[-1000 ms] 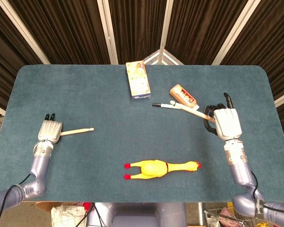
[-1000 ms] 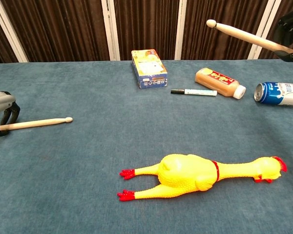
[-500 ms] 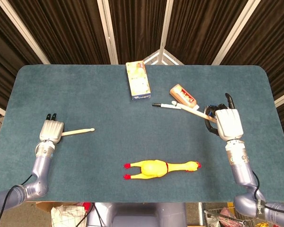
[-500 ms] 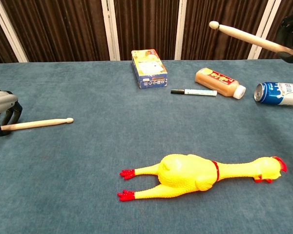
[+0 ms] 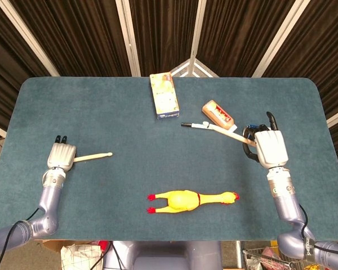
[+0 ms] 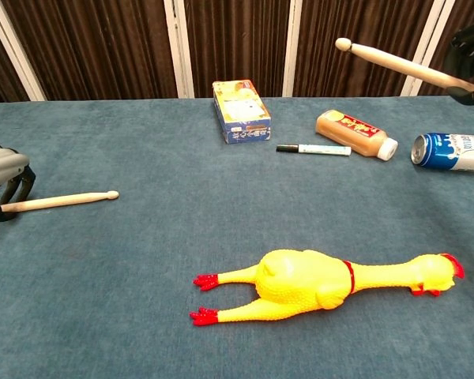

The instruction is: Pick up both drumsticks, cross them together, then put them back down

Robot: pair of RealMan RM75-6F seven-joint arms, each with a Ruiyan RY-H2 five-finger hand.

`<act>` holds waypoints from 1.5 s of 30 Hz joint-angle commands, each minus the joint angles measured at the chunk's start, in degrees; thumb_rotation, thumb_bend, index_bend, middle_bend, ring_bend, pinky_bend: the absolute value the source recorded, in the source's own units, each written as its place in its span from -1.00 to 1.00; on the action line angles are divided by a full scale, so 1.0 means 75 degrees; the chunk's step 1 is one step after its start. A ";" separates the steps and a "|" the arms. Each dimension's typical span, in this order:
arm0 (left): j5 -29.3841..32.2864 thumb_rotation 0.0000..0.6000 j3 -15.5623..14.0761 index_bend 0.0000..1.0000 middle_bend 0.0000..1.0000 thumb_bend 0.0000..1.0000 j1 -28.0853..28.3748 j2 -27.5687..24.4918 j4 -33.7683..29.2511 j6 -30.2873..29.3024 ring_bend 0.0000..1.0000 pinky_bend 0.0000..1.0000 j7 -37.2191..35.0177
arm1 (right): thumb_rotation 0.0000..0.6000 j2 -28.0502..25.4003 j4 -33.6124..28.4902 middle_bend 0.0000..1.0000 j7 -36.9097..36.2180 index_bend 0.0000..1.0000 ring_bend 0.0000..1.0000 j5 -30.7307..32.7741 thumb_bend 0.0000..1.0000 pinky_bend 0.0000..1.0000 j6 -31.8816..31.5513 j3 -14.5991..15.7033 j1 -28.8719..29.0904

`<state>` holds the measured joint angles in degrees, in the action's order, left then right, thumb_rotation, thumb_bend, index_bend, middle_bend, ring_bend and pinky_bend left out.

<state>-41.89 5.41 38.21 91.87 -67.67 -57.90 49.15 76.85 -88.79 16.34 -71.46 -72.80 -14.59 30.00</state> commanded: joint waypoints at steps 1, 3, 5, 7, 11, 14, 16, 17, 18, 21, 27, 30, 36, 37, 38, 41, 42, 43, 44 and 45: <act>-0.0001 1.00 -0.0004 0.09 0.10 -0.20 0.0002 0.0009 -0.0004 -0.0010 -0.79 -0.80 0.0019 | 1.00 0.0007 0.0020 0.21 -0.0013 0.39 -0.15 0.0026 0.03 -0.90 0.0034 -0.0020 0.0019; -0.0013 1.00 -0.0014 0.09 0.10 -0.20 -0.0001 0.0019 0.0001 -0.0012 -0.79 -0.80 0.0026 | 1.00 0.0014 0.0040 0.21 -0.0005 0.39 -0.14 0.0032 0.03 -0.90 0.0050 -0.0024 0.0031; -0.0026 1.00 -0.0037 0.10 0.10 -0.20 -0.0003 0.0039 0.0035 -0.0014 -0.79 -0.80 0.0055 | 1.00 0.0011 0.0047 0.21 -0.0012 0.40 -0.14 0.0034 0.03 -0.90 0.0051 -0.0021 0.0025; -0.0074 1.00 -0.0061 0.11 0.10 -0.20 -0.0004 0.0067 0.0094 -0.0034 -0.79 -0.80 0.0073 | 1.00 -0.0005 0.0046 0.21 -0.0019 0.40 -0.14 0.0027 0.03 -0.90 0.0057 -0.0020 0.0023; -0.0246 1.00 -0.0091 0.13 0.13 -0.17 -0.0020 0.0111 0.0213 -0.0100 -0.77 -0.80 0.0013 | 1.00 -0.0019 0.0034 0.21 -0.0019 0.39 -0.14 0.0057 0.03 -0.90 0.0083 -0.0038 0.0033; -0.0610 1.00 -0.0141 0.14 0.14 -0.12 -0.0051 0.0126 0.0341 -0.0218 -0.76 -0.80 -0.0194 | 1.00 -0.0017 0.0015 0.21 0.0001 0.39 -0.14 0.0055 0.03 -0.90 0.0071 -0.0029 0.0025; -0.0907 1.00 -0.0184 0.15 0.14 -0.12 -0.0079 0.0137 0.0443 -0.0310 -0.75 -0.80 -0.0377 | 1.00 -0.0007 0.0010 0.21 0.0013 0.40 -0.14 0.0054 0.03 -0.90 0.0068 -0.0028 0.0028; -0.1042 1.00 -0.0205 0.16 0.15 -0.12 -0.0096 0.0143 0.0493 -0.0347 -0.75 -0.80 -0.0469 | 1.00 0.0000 0.0007 0.21 0.0019 0.39 -0.14 0.0057 0.03 -0.90 0.0068 -0.0028 0.0029; -0.1191 1.00 -0.0226 0.17 0.15 -0.12 -0.0112 0.0148 0.0543 -0.0393 -0.75 -0.80 -0.0568 | 1.00 0.0009 0.0001 0.21 0.0027 0.40 -0.14 0.0058 0.03 -0.90 0.0070 -0.0027 0.0032; -0.1529 1.00 -0.0300 0.17 0.15 -0.12 -0.0144 0.0177 0.0717 -0.0480 -0.75 -0.80 -0.0719 | 1.00 0.0007 -0.0028 0.21 0.0043 0.40 -0.14 0.0063 0.03 -0.90 0.0071 -0.0037 0.0041; -0.2118 1.00 -0.0365 0.18 0.18 -0.12 -0.0220 0.0267 0.1051 -0.0560 -0.73 -0.80 -0.1192 | 1.00 -0.0003 -0.0084 0.21 0.0091 0.39 -0.14 0.0069 0.03 -0.90 0.0067 -0.0046 0.0050; -0.2544 1.00 -0.0358 0.18 0.18 -0.11 -0.0254 0.0293 0.1186 -0.0734 -0.73 -0.80 -0.1685 | 1.00 -0.0014 -0.0090 0.21 0.0114 0.39 -0.14 0.0079 0.03 -0.90 0.0066 -0.0057 0.0055; -0.3465 1.00 -0.0203 0.18 0.18 -0.11 -0.0357 0.0192 0.1255 -0.1297 -0.73 -0.80 -0.3255 | 1.00 -0.0031 -0.0130 0.21 0.0148 0.40 -0.14 0.0096 0.03 -0.90 0.0061 -0.0076 0.0065; -0.3590 1.00 -0.0150 0.18 0.18 -0.11 -0.0372 0.0142 0.1202 -0.1409 -0.73 -0.80 -0.3518 | 1.00 -0.0032 -0.0140 0.21 0.0153 0.40 -0.14 0.0100 0.03 -0.90 0.0064 -0.0081 0.0070; -0.3698 1.00 -0.0108 0.18 0.17 -0.11 -0.0386 0.0083 0.1133 -0.1488 -0.73 -0.80 -0.3754 | 1.00 -0.0035 -0.0150 0.21 0.0164 0.40 -0.14 0.0106 0.03 -0.90 0.0068 -0.0086 0.0076; -0.3929 1.00 0.0078 0.18 0.17 -0.11 -0.0419 -0.0150 0.0767 -0.1735 -0.73 -0.80 -0.4388 | 1.00 -0.0039 -0.0187 0.21 0.0203 0.40 -0.14 0.0112 0.03 -0.90 0.0071 -0.0113 0.0104; -0.4022 1.00 0.0126 0.18 0.17 -0.11 -0.0425 -0.0249 0.0636 -0.1810 -0.73 -0.80 -0.4555 | 1.00 -0.0038 -0.0202 0.21 0.0221 0.40 -0.14 0.0127 0.03 -0.90 0.0080 -0.0125 0.0117; -0.4112 1.00 0.0187 0.18 0.17 -0.11 -0.0421 -0.0331 0.0511 -0.1917 -0.73 -0.80 -0.4713 | 1.00 -0.0039 -0.0214 0.21 0.0229 0.40 -0.14 0.0138 0.03 -0.90 0.0083 -0.0135 0.0124; -0.4191 1.00 0.0237 0.18 0.17 -0.11 -0.0422 -0.0416 0.0383 -0.1998 -0.73 -0.80 -0.4863 | 1.00 -0.0037 -0.0227 0.21 0.0236 0.39 -0.14 0.0154 0.03 -0.90 0.0083 -0.0150 0.0132; -0.4260 1.00 0.0288 0.18 0.17 -0.11 -0.0424 -0.0505 0.0238 -0.2067 -0.73 -0.80 -0.5024 | 1.00 -0.0036 -0.0241 0.21 0.0243 0.39 -0.14 0.0174 0.03 -0.90 0.0087 -0.0164 0.0138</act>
<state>-72.05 6.28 35.23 89.87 -63.53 -71.62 14.05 76.57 -90.52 18.12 -70.24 -72.17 -15.74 30.99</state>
